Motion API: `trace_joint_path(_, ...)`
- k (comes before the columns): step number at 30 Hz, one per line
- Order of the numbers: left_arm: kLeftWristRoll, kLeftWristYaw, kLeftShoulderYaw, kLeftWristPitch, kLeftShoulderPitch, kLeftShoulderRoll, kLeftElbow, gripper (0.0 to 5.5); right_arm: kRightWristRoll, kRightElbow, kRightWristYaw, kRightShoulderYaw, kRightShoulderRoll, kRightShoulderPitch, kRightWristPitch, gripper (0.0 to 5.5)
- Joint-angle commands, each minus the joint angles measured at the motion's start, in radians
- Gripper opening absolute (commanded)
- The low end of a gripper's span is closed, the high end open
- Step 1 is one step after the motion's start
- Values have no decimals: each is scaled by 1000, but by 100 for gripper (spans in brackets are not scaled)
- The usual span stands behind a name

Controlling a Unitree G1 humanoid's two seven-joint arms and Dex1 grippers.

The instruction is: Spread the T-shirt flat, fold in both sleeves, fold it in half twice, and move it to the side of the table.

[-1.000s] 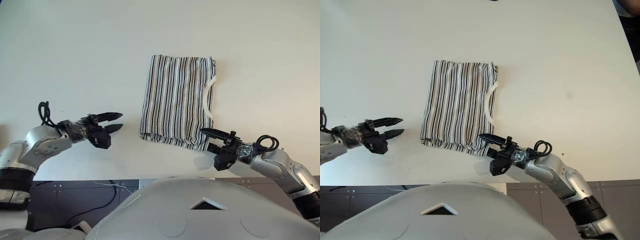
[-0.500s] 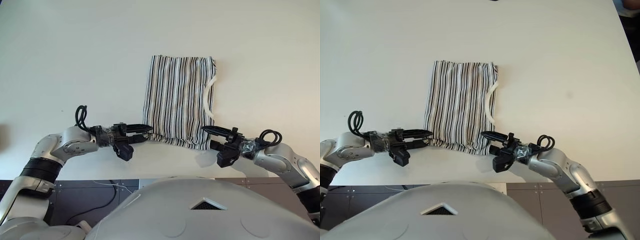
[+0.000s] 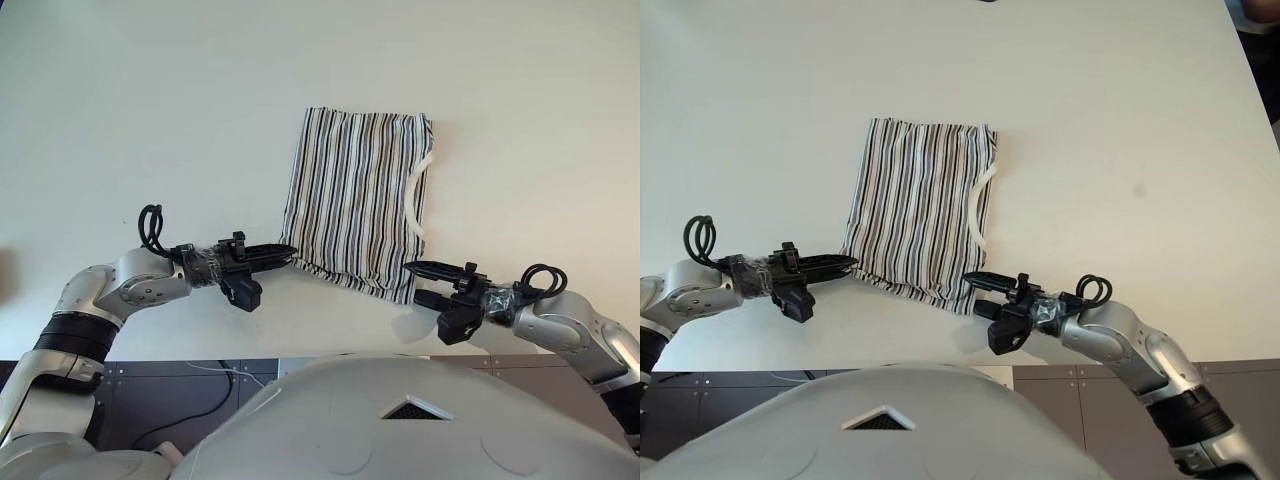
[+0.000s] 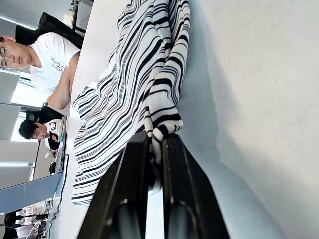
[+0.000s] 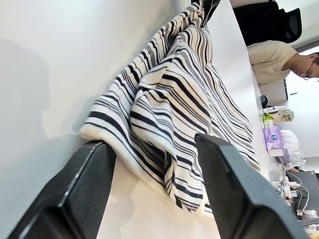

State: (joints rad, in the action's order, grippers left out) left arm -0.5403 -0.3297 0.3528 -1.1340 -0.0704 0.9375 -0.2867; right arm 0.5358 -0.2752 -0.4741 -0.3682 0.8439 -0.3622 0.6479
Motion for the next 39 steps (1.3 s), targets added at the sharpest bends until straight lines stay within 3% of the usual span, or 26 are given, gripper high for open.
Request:
trace_joint_path(1,-19,-61,38,36,-76,28,-2,17,40,27,-49,-36,-14,1,-41,286)
trace_joint_path(5,3,-73,32,48,-117,48,37,17,69,46,-40,-54,-39,24,-44,286)
trace_joint_path(20,-1,-77,31,43,-133,44,26,17,68,34,-34,-23,-35,25,-88,13)
trace_joint_path(23,39,-88,23,89,-155,33,69,17,33,23,-52,-16,-23,38,-87,10)
trace_joint_path(26,158,-139,30,188,-186,29,176,17,-61,-19,-108,-4,-5,51,-99,10)
trace_joint_path(32,558,-308,15,540,-385,134,530,14,-483,-199,-341,27,142,-94,-290,10)
trace_joint_path(36,896,-322,-84,873,-305,85,677,14,-800,-258,-357,134,83,75,-589,10)
trace_joint_path(39,983,-324,-107,1044,-123,-20,636,14,-859,-153,-303,166,-19,276,-759,10)
